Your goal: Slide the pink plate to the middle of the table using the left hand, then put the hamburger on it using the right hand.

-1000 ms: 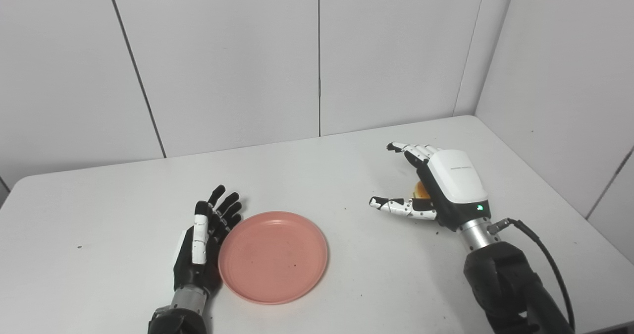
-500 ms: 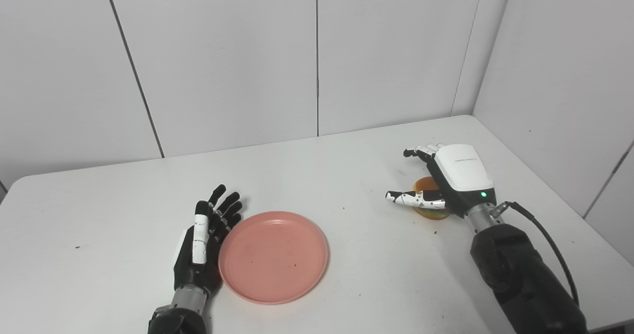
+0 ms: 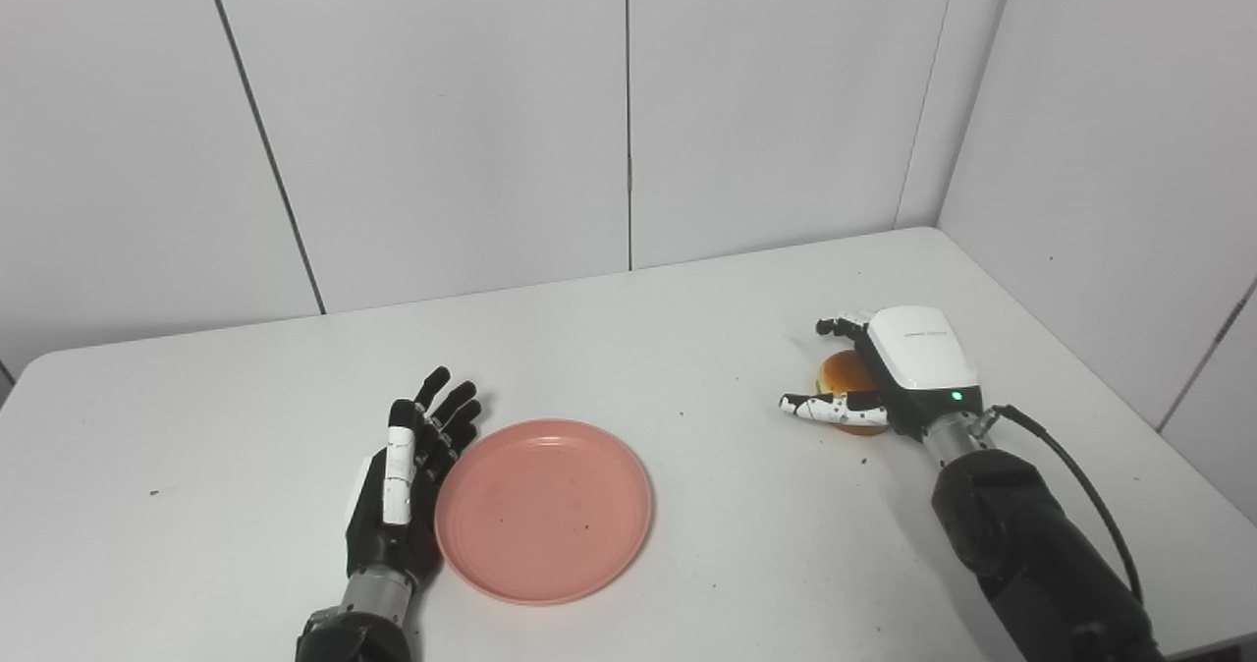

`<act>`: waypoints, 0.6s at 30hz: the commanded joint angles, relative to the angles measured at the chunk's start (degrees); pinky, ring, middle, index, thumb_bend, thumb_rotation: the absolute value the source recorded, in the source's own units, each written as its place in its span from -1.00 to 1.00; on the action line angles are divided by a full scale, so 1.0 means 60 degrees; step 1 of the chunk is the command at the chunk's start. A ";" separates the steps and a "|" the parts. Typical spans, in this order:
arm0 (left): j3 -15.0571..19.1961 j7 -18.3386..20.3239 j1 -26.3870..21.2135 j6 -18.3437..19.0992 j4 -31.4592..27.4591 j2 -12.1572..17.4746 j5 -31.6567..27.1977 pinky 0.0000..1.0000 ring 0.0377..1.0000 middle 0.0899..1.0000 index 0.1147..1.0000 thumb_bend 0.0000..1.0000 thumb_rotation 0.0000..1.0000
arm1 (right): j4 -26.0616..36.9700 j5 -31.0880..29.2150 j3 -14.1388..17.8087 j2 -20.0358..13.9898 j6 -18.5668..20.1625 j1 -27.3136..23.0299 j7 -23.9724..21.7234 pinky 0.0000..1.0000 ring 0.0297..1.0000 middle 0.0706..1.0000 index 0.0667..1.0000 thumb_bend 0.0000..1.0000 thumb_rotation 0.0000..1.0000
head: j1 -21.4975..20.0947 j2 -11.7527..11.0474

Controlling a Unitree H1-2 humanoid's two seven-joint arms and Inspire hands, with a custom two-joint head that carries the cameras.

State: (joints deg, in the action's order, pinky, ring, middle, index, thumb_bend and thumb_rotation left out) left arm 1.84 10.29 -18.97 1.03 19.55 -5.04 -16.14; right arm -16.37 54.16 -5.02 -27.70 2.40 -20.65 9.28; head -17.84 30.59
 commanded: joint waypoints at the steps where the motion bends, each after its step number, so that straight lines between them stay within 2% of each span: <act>1: -0.0041 -0.0046 0.0263 0.0286 0.0154 -0.0041 0.0059 0.91 0.79 0.71 0.77 0.79 0.71 | 0.0061 -0.0081 -0.0010 -0.0230 0.0008 -0.0492 0.0350 0.43 0.39 0.36 0.32 0.57 0.58 | 0.0044 0.0051; 11: -0.0094 -0.0075 0.0387 0.0386 0.0006 0.0033 0.0107 0.93 0.79 0.74 0.77 0.80 0.72 | -0.0417 -0.0321 -0.0257 -0.0190 0.0257 -0.0522 0.0313 0.42 0.37 0.34 0.32 0.59 0.59 | 0.0050 0.0152; 16: -0.0124 -0.0035 0.0390 0.0395 0.0046 0.0044 0.0106 0.92 0.80 0.77 0.75 0.80 0.70 | -0.0621 -0.0618 -0.0277 -0.0085 0.0399 -0.0519 0.0177 0.27 0.35 0.36 0.34 0.62 0.54 | 0.0087 0.0166; 18: -0.0130 -0.0034 0.0381 0.0408 0.0061 0.0047 0.0105 0.92 0.80 0.78 0.76 0.80 0.70 | -0.0702 -0.0728 -0.0312 -0.0060 0.0430 -0.0539 0.0151 0.14 0.27 0.34 0.33 0.61 0.53 | 0.0088 0.0169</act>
State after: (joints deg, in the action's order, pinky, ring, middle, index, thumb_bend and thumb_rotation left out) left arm 1.35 10.29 -18.18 1.05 18.49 -4.97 -16.08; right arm -21.36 50.43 -7.01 -27.52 3.78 -21.16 9.69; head -17.40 31.55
